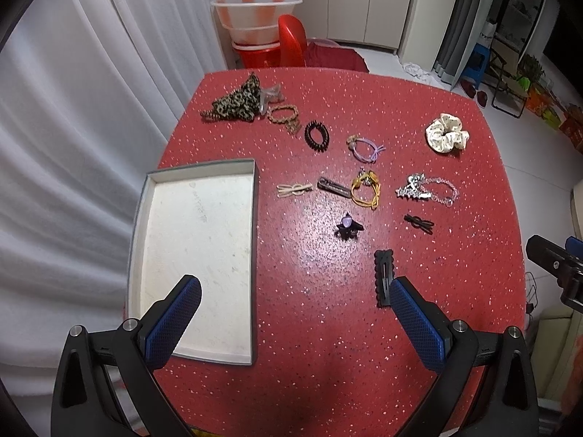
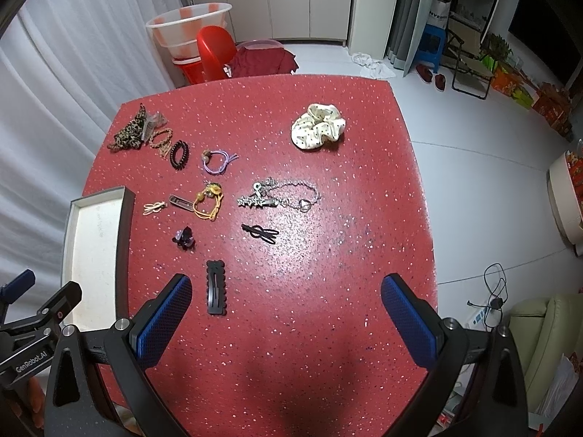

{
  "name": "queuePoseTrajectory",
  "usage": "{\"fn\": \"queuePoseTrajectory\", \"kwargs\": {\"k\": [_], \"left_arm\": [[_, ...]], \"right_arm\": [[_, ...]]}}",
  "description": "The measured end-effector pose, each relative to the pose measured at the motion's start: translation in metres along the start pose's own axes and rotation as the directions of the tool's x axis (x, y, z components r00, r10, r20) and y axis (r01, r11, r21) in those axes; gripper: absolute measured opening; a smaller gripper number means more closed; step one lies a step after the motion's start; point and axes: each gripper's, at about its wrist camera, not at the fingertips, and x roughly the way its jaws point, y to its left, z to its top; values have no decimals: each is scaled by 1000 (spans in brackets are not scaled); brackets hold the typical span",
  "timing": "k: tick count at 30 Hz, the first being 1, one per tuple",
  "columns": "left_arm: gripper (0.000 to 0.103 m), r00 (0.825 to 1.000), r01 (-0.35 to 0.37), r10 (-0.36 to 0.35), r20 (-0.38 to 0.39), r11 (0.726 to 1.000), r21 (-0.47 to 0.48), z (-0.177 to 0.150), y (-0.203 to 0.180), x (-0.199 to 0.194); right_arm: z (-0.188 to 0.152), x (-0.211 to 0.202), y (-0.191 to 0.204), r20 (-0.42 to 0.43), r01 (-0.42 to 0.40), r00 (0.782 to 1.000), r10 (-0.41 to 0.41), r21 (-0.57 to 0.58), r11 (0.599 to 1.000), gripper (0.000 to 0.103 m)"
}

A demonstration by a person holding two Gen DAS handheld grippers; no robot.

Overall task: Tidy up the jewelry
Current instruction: 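Grasp the purple-and-black claw clip with the left gripper while the right grasps the silver heart chain bracelet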

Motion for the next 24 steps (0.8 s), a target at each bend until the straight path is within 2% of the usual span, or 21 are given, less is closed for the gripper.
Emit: {"fn": "queuePoseTrajectory", "kwargs": {"k": [13, 24], "left_arm": [[103, 993, 92, -94, -77, 996, -19, 12, -19, 57], [103, 988, 104, -108, -107, 994, -43, 29, -36, 122]], "right_arm": [[2, 58, -23, -102, 18, 995, -16, 17, 1000, 103], [21, 130, -38, -155, 37, 987, -37, -2, 999, 103]]}}
